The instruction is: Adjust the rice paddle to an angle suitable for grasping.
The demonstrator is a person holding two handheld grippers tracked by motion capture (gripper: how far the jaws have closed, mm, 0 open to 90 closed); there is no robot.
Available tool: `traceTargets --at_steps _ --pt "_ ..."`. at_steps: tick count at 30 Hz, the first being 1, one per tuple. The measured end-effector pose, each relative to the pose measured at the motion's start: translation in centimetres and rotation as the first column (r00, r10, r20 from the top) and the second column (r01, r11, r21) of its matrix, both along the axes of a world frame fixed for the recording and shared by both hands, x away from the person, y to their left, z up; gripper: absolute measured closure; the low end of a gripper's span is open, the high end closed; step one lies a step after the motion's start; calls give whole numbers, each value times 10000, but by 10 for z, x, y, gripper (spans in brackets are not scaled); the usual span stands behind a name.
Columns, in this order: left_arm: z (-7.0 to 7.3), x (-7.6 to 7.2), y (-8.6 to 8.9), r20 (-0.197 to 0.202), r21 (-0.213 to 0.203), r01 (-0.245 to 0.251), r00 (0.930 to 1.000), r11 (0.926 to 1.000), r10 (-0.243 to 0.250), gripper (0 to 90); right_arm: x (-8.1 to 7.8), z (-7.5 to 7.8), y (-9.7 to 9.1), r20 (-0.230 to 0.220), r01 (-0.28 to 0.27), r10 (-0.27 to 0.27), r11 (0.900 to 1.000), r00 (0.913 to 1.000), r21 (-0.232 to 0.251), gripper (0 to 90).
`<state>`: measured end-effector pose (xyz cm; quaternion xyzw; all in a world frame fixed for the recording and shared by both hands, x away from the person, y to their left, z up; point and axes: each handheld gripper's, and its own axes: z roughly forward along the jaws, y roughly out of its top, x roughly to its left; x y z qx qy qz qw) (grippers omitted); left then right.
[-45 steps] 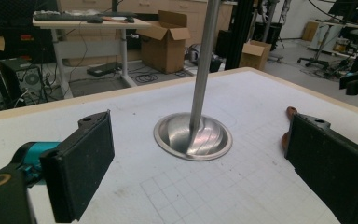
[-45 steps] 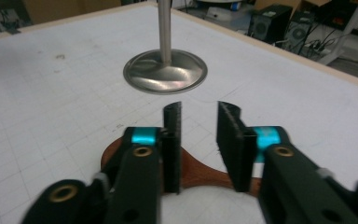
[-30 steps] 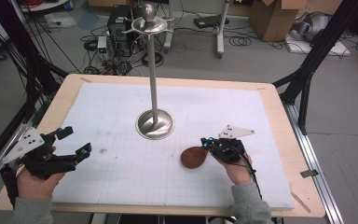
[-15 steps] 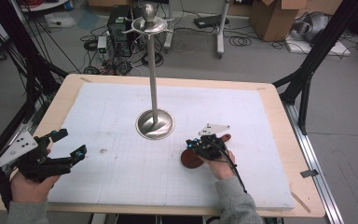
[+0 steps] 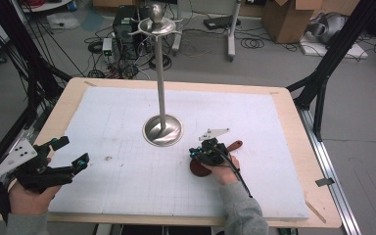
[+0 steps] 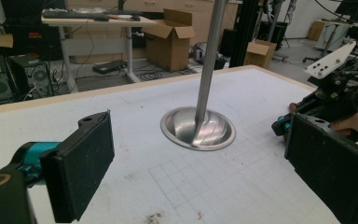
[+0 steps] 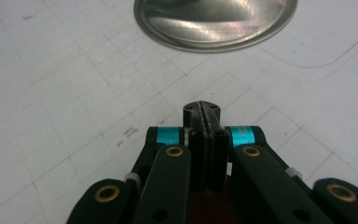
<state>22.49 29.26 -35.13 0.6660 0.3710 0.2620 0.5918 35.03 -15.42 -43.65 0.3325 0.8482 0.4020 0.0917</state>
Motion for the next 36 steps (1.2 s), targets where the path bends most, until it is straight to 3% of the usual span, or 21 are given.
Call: traceTargets --at_steps 5,11,30,36 --pt "-1 1 -2 -28 66 51 10000 10000 -50 86 2 -4 1 -281 23 -30 9998 9996 -220 900" --pt "-1 1 -2 -25 51 49 10000 10000 -49 86 4 -6 1 -485 -136 129 9998 9987 -143 900" --pt "0 6 -7 -36 48 209 9998 9998 -208 86 -9 2 -7 -947 -372 292 9958 9951 -834 900" --pt "1 8 -9 -36 20 280 9996 9996 -280 86 -16 1 -13 -977 -393 313 9959 9947 -814 900"
